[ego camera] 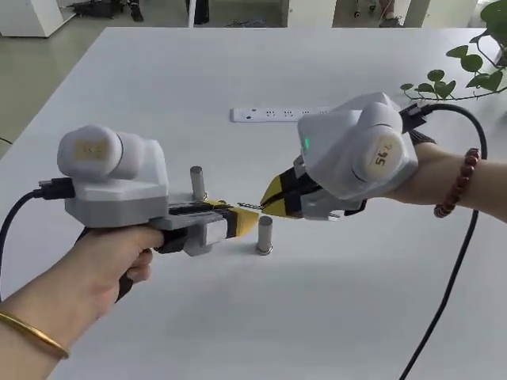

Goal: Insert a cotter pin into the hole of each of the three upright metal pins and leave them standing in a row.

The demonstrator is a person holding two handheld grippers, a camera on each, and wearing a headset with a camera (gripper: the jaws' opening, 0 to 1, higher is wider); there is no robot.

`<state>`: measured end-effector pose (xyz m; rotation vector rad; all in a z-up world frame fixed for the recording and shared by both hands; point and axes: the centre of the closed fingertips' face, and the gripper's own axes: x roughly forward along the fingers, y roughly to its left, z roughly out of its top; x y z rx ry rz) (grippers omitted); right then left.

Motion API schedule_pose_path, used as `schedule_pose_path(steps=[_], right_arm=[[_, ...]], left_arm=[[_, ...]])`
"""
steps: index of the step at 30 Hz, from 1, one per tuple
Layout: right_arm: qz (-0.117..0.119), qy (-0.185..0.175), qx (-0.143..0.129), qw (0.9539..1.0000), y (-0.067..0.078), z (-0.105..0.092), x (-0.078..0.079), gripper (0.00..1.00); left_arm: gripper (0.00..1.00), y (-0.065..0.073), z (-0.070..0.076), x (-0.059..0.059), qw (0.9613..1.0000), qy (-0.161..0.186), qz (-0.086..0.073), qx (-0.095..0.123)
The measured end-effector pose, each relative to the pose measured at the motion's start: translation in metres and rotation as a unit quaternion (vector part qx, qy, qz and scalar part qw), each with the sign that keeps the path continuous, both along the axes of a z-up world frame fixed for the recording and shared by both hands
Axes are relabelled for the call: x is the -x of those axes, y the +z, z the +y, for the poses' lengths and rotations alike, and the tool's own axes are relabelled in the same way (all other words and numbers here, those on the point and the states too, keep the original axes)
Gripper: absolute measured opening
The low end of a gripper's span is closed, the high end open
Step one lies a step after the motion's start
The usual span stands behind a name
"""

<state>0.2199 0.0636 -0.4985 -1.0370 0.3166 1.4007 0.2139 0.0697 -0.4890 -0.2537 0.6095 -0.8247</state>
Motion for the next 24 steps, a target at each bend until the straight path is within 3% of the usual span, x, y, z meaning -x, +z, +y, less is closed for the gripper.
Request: schedule_pose_path(steps=[3, 8, 20, 23, 24], right_arm=[[-0.001, 0.005, 0.000, 1.0000, 0.0002, -0.0003, 0.0032, 0.00], [-0.009, 0.012, 0.005, 0.9999, -0.0003, -0.0003, 0.0052, 0.00], [-0.022, 0.018, 0.010, 0.9995, 0.0007, 0.0001, 0.0082, 0.00], [-0.021, 0.018, 0.010, 0.9996, 0.0001, 0.0001, 0.0089, 0.00], [-0.021, 0.017, 0.010, 0.9996, -0.0001, 0.0004, 0.0091, 0.00]], left_arm=[[0.12, 0.0019, -0.0013, 0.0008, 1.0000, -0.002, 0.003, 0.007], [0.08, 0.0029, -0.0024, 0.0012, 0.9994, 0.004, 0.024, 0.025], [0.01, 0.0016, -0.0040, 0.0014, 0.9989, 0.008, 0.036, 0.031], [0.01, 0.0010, -0.0044, 0.0023, 0.9995, 0.000, 0.022, 0.021], [0.01, 0.0012, -0.0042, 0.0023, 0.9999, -0.006, 0.008, 0.012]])
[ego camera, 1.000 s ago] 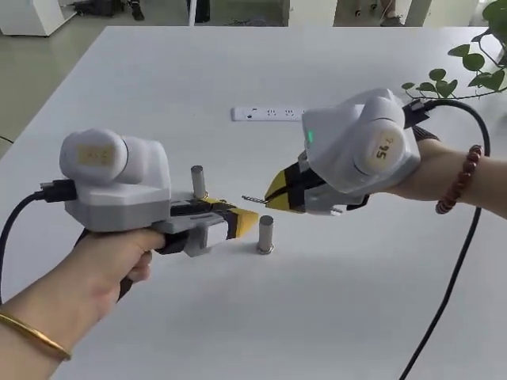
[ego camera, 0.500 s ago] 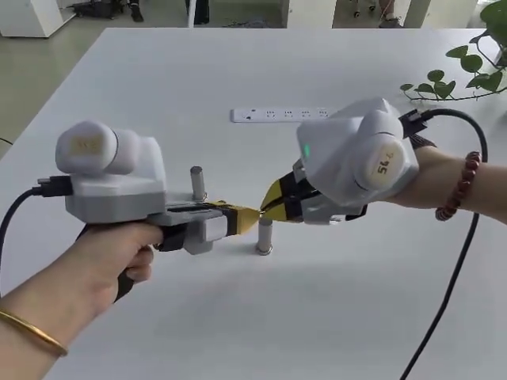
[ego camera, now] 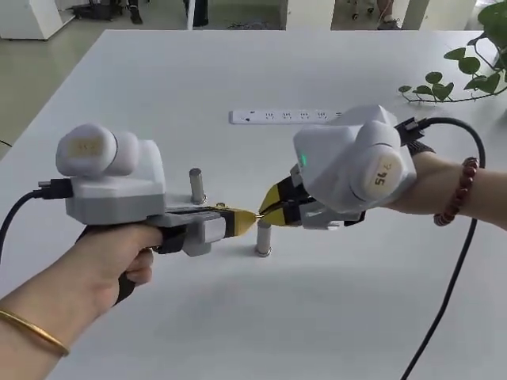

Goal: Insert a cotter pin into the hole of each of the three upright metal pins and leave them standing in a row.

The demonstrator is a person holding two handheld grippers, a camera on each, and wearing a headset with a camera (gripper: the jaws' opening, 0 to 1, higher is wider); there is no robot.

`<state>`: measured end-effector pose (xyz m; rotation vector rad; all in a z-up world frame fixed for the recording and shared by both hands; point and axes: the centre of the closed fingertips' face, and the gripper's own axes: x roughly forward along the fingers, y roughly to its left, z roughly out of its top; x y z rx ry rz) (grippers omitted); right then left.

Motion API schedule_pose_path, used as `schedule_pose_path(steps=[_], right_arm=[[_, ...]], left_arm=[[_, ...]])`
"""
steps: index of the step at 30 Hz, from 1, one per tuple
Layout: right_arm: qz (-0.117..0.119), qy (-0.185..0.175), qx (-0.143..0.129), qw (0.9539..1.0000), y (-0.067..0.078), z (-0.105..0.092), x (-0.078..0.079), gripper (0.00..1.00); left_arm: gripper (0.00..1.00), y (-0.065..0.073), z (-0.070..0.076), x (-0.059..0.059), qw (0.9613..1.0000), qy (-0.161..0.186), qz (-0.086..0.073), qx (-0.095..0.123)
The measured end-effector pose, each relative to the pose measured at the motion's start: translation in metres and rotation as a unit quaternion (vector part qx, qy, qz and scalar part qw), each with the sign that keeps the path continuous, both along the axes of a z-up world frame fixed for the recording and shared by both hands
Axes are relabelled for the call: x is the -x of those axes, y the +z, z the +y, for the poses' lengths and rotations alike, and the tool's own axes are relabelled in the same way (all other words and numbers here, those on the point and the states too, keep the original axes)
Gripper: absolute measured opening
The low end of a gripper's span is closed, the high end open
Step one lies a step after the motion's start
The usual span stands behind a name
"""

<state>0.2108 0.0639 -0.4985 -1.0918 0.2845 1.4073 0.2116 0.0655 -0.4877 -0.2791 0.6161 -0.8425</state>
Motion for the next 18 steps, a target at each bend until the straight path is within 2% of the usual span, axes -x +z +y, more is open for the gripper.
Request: schedule_pose_path(steps=[1, 5, 10, 11, 14, 15, 16, 18], right_arm=[[0.000, -0.001, 0.000, 1.0000, 0.000, 0.000, 0.000, 0.00], [0.013, -0.011, -0.005, 0.9998, -0.001, 0.000, 0.002, 0.00], [0.078, -0.046, -0.030, 0.9954, -0.003, 0.000, 0.003, 0.00], [0.097, -0.052, -0.033, 0.9934, -0.005, -0.001, 0.003, 0.00], [0.127, -0.079, -0.052, 0.9875, -0.005, -0.004, 0.000, 0.03], [0.149, -0.094, -0.058, 0.9827, -0.007, -0.007, 0.000, 0.04], [0.161, -0.105, -0.064, 0.9793, -0.008, -0.008, -0.001, 0.05], [0.199, -0.122, -0.081, 0.9690, -0.008, -0.010, 0.001, 0.06]], left_arm=[[0.01, 0.000, -0.001, 0.001, 1.0000, -0.005, -0.007, -0.004], [0.00, -0.001, 0.000, 0.001, 1.0000, -0.005, 0.001, -0.002], [0.00, -0.001, 0.001, 0.002, 0.9998, -0.013, -0.008, -0.013], [0.00, -0.001, 0.001, 0.002, 0.9997, -0.015, -0.014, -0.015], [0.00, -0.001, 0.004, 0.002, 0.9994, -0.016, -0.022, -0.023], [0.00, -0.002, 0.005, 0.002, 0.9992, -0.017, -0.024, -0.027], [0.00, -0.002, 0.007, 0.002, 0.9991, -0.017, -0.025, -0.029], [0.00, -0.004, 0.010, 0.003, 0.9987, -0.021, -0.029, -0.036]])
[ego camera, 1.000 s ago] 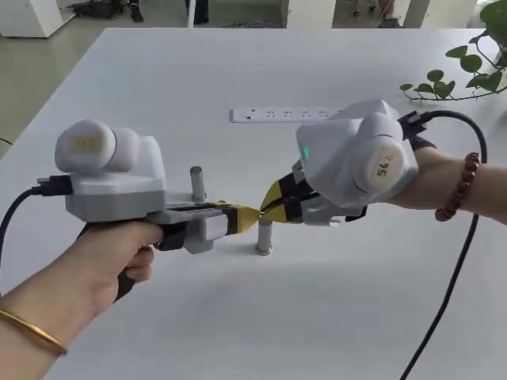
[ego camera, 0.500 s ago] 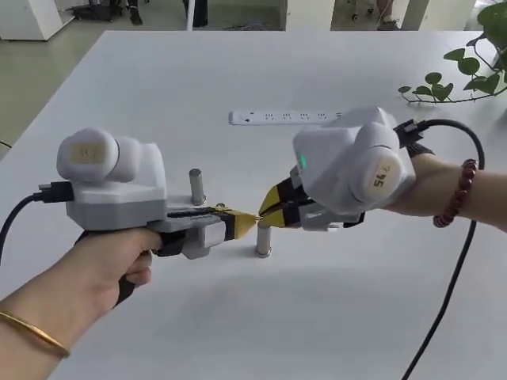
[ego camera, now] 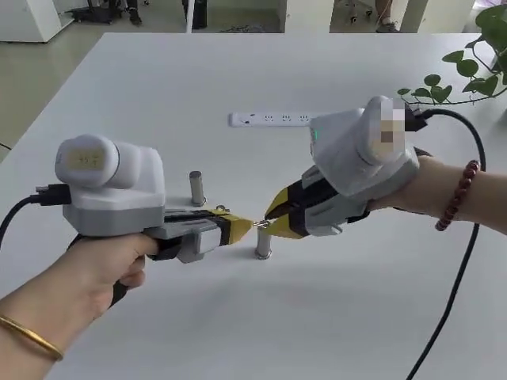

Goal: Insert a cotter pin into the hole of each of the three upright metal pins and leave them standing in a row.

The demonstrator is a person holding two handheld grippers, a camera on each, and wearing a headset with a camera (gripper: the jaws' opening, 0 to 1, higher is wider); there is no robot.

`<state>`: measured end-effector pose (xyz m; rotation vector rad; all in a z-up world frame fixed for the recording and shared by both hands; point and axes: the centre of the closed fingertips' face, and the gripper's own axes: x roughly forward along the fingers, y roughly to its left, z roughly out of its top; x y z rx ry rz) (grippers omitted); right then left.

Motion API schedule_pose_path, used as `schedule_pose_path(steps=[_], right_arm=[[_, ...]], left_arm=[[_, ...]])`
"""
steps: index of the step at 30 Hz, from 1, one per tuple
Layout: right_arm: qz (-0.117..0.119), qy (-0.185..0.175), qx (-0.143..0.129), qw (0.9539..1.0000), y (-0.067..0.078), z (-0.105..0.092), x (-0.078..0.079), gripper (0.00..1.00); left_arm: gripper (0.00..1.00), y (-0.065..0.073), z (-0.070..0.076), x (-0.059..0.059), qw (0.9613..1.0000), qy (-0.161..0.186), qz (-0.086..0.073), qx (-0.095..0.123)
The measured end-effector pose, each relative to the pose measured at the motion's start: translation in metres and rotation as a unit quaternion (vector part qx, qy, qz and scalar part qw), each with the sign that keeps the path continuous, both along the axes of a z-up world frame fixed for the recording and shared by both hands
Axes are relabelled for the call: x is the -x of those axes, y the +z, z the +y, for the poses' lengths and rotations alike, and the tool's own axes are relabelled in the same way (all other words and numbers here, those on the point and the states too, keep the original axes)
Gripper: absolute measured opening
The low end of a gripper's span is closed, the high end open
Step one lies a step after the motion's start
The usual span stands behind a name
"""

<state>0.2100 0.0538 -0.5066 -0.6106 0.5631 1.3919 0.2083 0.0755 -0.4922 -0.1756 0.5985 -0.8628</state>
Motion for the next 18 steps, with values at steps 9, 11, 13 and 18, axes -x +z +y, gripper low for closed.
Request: schedule_pose_path(steps=[9, 11, 13, 18], right_arm=[[0.147, -0.047, -0.068, 0.9856, 0.000, -0.004, 0.017, 0.11], [0.161, -0.047, -0.077, 0.9828, 0.001, -0.006, 0.019, 0.12], [0.170, -0.046, -0.081, 0.9809, 0.001, -0.008, 0.021, 0.12], [0.204, -0.025, -0.093, 0.9742, 0.003, -0.009, 0.036, 0.12]], left_arm=[[0.00, -0.001, 0.001, 0.012, 0.9983, -0.047, -0.034, -0.011], [0.00, -0.002, 0.000, 0.015, 0.9973, -0.060, -0.040, -0.015], [0.00, -0.003, -0.002, 0.018, 0.9964, -0.071, -0.043, -0.016], [0.00, 0.000, -0.008, 0.026, 0.9939, -0.097, -0.052, -0.001]])
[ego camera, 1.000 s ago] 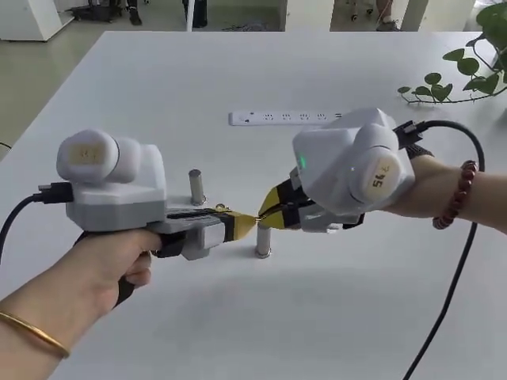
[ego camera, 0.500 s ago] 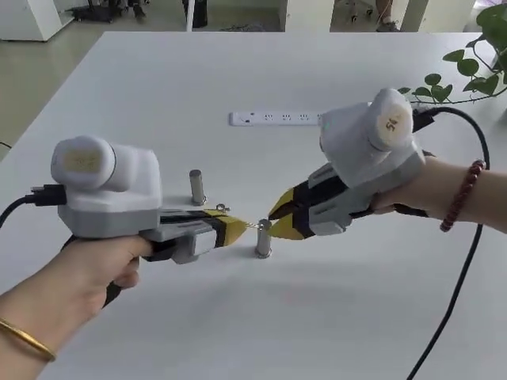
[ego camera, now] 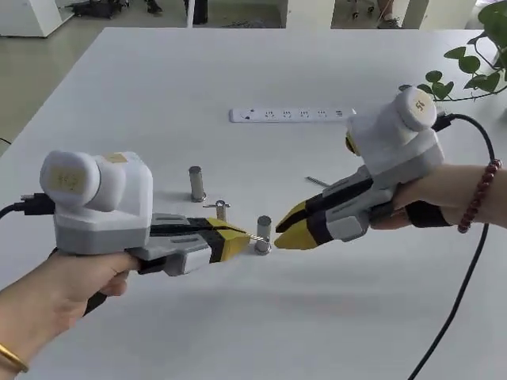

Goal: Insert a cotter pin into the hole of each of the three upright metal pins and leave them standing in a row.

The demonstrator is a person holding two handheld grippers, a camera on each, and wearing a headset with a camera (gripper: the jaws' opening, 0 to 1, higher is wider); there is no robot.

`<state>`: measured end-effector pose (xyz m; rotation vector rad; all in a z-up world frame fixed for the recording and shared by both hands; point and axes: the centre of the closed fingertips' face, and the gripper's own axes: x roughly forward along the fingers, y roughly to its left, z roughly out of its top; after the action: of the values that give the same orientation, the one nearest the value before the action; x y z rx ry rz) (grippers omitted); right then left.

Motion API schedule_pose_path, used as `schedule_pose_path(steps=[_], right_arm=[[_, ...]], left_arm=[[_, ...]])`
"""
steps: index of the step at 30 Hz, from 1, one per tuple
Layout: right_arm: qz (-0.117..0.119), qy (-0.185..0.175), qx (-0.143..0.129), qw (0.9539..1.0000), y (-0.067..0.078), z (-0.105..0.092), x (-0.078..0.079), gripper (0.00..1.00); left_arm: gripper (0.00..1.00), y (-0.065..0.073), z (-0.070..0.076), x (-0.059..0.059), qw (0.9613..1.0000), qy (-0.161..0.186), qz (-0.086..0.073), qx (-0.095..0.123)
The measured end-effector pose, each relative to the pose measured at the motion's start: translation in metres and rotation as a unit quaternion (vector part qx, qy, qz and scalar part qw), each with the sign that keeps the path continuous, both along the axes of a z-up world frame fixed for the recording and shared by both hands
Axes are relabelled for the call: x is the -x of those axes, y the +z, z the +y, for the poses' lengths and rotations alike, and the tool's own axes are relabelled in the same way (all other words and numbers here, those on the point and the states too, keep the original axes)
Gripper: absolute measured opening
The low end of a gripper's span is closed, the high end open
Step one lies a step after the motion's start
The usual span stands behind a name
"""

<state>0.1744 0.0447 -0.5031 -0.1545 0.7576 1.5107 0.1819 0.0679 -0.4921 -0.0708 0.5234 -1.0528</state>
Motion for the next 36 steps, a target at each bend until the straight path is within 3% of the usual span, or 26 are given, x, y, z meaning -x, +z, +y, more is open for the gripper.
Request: schedule_pose_path(steps=[4, 16, 22, 27, 36], right_arm=[[0.019, 0.017, -0.009, 0.9996, 0.001, 0.000, 0.011, 0.12], [0.043, 0.070, -0.018, 0.9965, 0.003, 0.002, 0.036, 0.06], [0.052, 0.083, -0.022, 0.9950, 0.003, 0.004, 0.042, 0.04], [0.052, 0.083, -0.024, 0.9949, 0.003, 0.004, 0.042, 0.01], [0.029, 0.094, -0.026, 0.9948, 0.005, 0.003, 0.041, 0.00]], left_arm=[[0.00, 0.002, -0.004, 0.008, 0.9996, -0.026, -0.010, 0.009], [0.00, 0.010, -0.014, 0.031, 0.9953, -0.086, -0.008, 0.042], [0.00, 0.011, -0.016, 0.034, 0.9945, -0.092, -0.008, 0.049], [0.00, 0.016, -0.017, 0.034, 0.9935, -0.089, 0.000, 0.071], [0.00, 0.013, -0.017, 0.034, 0.9938, -0.091, 0.000, 0.064]])
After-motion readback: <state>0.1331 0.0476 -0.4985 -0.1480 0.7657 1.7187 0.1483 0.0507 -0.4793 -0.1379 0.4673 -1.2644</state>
